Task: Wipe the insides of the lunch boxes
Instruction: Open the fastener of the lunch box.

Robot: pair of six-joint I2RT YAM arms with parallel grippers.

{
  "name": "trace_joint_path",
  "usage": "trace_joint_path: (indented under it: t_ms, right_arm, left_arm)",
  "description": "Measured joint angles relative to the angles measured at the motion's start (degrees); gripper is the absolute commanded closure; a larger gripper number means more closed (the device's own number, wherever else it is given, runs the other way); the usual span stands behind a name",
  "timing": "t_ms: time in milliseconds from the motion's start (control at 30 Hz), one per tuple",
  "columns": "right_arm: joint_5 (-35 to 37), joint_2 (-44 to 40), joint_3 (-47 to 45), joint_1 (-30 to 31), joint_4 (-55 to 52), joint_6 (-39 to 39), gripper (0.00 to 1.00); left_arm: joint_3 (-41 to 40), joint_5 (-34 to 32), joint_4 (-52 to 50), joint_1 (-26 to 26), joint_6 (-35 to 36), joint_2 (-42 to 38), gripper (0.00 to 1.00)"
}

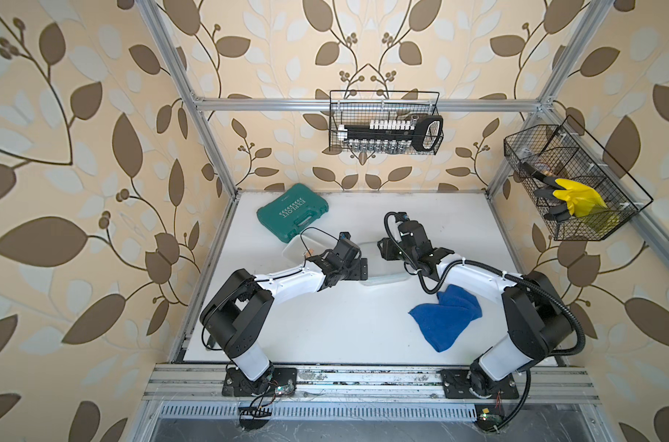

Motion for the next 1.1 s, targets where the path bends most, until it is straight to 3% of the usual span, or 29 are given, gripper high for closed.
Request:
trace_joint_path:
  t_ms: [400, 733, 900, 1100]
  right_arm:
    - [4.81, -1.77, -6.23, -0.22, 0.7, -0.7, 0.47]
    - [7.23, -9.86, -9.46, -0.9, -4.15, -0.02, 0.5]
    - [8.31, -14.93, -9.29, -1.53, -5.99, 0.13, 0.47]
    - [8.9, -11.43, -4.11, -1.79, -7.72, -1.46, 0.47]
  left_arm:
    - [10.88, 6.82, 5.03, 1.22, 1.27, 11.37, 0.12]
    - [15.5, 11.61, 8.22, 1.57, 2.62, 16.15, 0.14]
    - [16.02, 12.09, 8.07, 1.6, 2.67, 16.76, 0.13]
    - [13.66, 10.4, 6.62, 1.6, 1.81, 13.77, 0.11]
